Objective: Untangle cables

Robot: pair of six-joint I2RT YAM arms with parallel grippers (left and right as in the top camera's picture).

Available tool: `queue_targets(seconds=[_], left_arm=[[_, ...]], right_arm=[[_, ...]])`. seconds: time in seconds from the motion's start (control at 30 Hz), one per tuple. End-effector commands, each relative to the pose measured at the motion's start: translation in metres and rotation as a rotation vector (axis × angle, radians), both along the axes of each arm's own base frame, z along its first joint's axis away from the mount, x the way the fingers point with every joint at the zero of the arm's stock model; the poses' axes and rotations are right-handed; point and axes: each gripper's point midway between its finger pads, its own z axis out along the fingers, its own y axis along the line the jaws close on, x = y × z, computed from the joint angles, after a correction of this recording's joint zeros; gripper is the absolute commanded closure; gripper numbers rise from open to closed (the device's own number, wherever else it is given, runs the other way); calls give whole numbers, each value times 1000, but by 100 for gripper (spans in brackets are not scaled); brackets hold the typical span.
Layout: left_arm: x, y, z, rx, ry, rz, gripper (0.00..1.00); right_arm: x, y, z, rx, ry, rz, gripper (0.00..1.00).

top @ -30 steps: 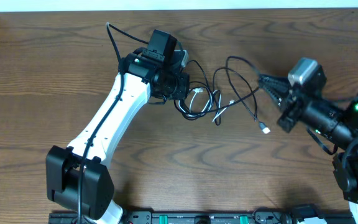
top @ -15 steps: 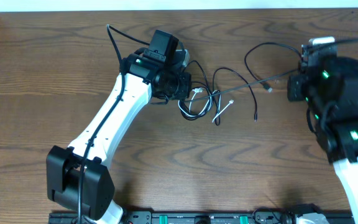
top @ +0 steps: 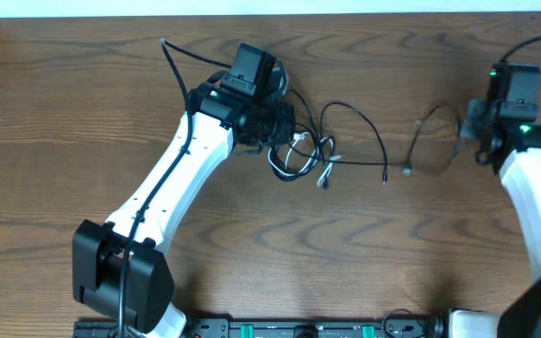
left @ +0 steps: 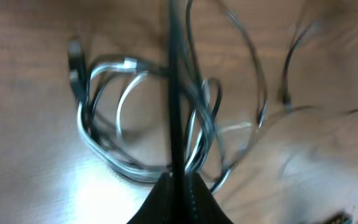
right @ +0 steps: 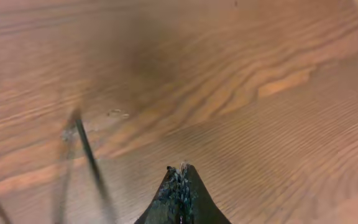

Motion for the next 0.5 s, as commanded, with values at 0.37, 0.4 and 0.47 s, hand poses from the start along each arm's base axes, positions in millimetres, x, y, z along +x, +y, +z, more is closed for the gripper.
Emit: queue_targets(seconds=[0.37,0.4,0.47], left_arm=[[10,-99,23,-153,-201,-61,93],[11,-100,21,-144,-208,-50,92],[15,-97,19,-138,-192,15,92]], right_arm=[[21,120,7,629,-156,738,64],[17,132,15,662,-184,827,60],[9,152,28,712,-233,965,53]])
